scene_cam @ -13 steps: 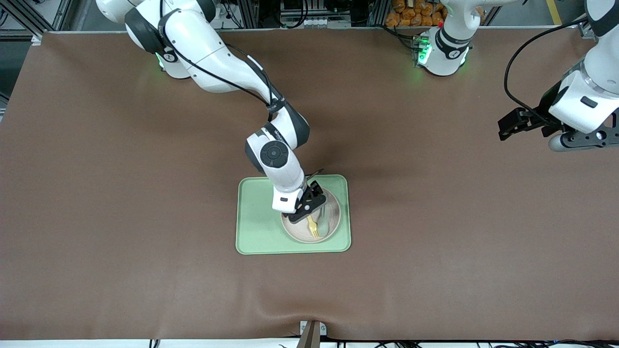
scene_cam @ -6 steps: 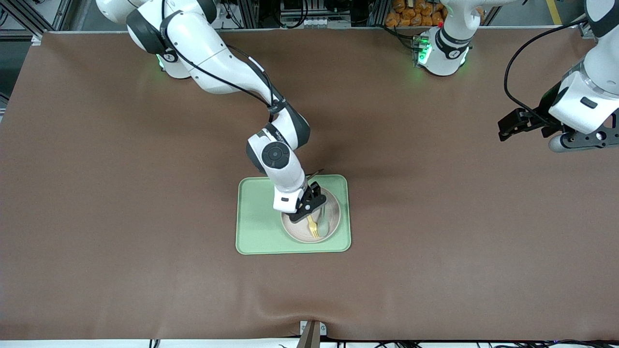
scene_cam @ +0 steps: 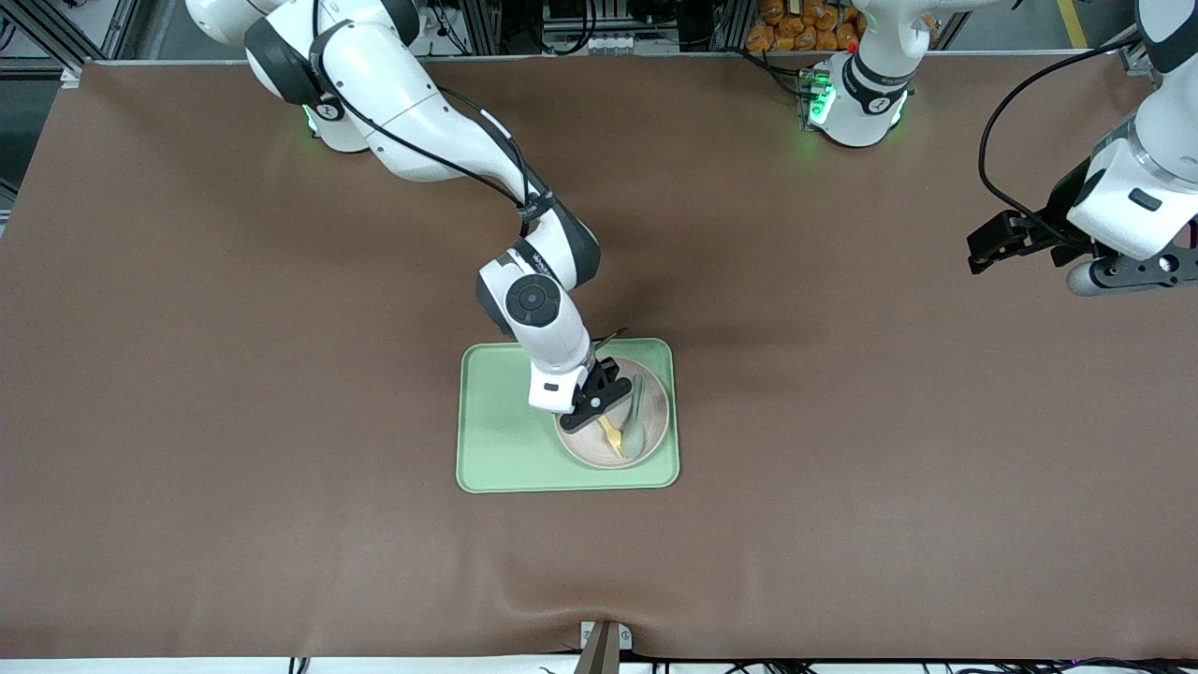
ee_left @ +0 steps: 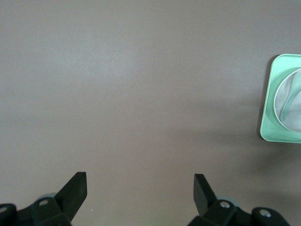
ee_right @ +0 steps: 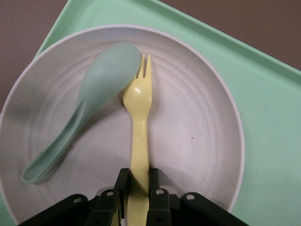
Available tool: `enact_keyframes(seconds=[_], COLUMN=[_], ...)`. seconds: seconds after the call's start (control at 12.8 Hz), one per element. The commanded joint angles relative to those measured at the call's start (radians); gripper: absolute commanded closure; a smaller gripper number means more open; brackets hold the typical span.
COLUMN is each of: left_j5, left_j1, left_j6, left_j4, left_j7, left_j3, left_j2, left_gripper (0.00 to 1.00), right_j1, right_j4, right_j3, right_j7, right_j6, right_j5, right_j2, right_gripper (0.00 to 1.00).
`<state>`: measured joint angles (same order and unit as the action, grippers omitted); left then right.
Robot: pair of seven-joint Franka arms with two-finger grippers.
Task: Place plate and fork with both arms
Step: 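Lift the yellow fork out of the plate with the right gripper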
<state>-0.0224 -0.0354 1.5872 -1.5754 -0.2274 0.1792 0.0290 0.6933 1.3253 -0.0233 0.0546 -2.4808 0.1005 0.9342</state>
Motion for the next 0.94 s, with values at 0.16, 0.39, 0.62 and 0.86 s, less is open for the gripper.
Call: enact_keyframes(seconds=[0.16,0.39,0.62,0.86], left_j5=[-0.024,-0.024,-0.025,-0.025], left_j1=[-0.011,-0.011,-0.011,-0.011], left_j6=[0.014,0.014,0.016,0.016], left_j4=[-0.018,-0.018,-0.018,-0.02], left_j7=[0.013,0.013,0.013,0.013], left_j3=[0.008,0.008,0.008,0.006], left_j2=[-0.023,-0.021,-0.018,-0.018], left_gripper=[0.0,0.0,0.0,0.0], right_j1=[0.0,0.002,-0.012,-0.041], right_j4=[-0.018,-0.014,-0.008,0.002], right_j3=[-0.001,-0.003,-0.006,-0.012], right_j7=[0.025,0.103,0.148,0.331], right_j6=[0.017,0.034,0.086,0.134], right_j5=[0.002,0.002,0.004,0.002], right_j2=[-0.017,-0.052,-0.103,-0.141], right_gripper=[1.0,1.0,1.0,1.0])
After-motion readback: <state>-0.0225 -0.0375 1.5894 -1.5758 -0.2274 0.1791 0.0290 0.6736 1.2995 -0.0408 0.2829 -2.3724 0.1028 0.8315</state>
